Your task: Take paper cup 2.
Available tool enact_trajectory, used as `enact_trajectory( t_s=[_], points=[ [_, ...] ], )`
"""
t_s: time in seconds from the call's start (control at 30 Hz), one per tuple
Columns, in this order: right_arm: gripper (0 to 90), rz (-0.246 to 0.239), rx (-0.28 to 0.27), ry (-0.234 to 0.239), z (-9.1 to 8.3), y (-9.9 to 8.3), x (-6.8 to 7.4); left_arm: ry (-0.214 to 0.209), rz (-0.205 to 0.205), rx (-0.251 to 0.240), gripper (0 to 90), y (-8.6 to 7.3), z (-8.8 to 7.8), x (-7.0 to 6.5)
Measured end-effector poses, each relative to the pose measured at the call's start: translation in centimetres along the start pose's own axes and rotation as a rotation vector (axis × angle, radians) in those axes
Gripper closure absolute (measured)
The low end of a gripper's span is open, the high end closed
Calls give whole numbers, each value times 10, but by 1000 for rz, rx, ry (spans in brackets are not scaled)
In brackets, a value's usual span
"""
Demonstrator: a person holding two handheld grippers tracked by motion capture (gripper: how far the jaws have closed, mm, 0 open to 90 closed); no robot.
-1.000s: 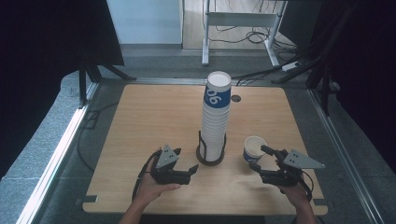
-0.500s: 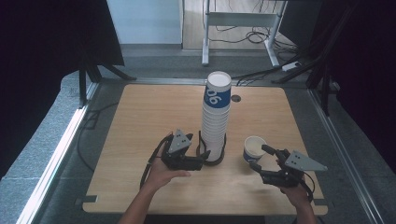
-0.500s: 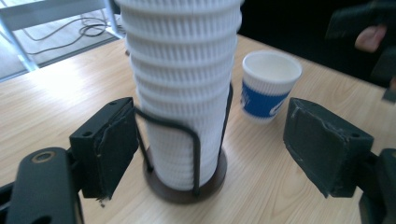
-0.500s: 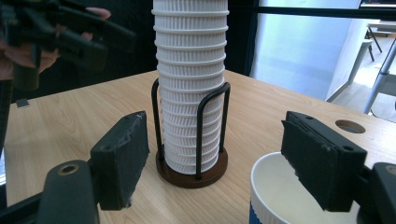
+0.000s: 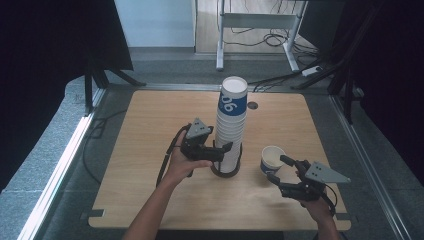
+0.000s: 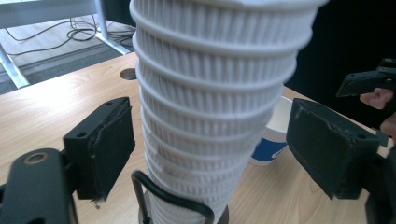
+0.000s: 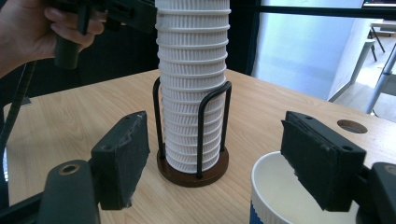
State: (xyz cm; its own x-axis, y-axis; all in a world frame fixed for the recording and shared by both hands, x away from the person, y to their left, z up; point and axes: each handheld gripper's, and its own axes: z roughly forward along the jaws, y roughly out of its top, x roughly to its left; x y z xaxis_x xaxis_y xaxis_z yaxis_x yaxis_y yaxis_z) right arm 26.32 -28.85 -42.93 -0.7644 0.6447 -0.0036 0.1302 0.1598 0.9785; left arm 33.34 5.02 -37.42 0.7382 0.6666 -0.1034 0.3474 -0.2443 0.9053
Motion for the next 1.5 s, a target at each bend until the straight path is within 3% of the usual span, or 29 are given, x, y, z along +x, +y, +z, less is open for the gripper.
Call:
enact_trajectory(
  t_s=[0.1, 0.3, 0.5, 0.63, 0.9, 1.2, 1.5],
  points=[
    [240, -2, 5, -1, 0, 0, 0, 8, 10, 5, 116, 3, 7, 1],
    [240, 3, 12, -6, 0, -2, -2, -20, 6, -1, 109, 5, 18, 4],
    [242, 8, 20, -12, 1, -3, -3, -4, 29, 1, 118, 4, 28, 2],
    [244, 11, 18, -13, 1, -3, -3, 0, 19, 8, 117, 4, 30, 2],
    [251, 36, 20, 17, 9, 4, -8, 0, 40, 3, 123, 3, 29, 2],
    [254, -10, 88, 45, 26, 40, -19, 3, 54, 8, 125, 2, 28, 1],
    [250, -27, 76, 91, 38, 84, -24, 9, 52, 7, 125, 2, 28, 0]
  ],
)
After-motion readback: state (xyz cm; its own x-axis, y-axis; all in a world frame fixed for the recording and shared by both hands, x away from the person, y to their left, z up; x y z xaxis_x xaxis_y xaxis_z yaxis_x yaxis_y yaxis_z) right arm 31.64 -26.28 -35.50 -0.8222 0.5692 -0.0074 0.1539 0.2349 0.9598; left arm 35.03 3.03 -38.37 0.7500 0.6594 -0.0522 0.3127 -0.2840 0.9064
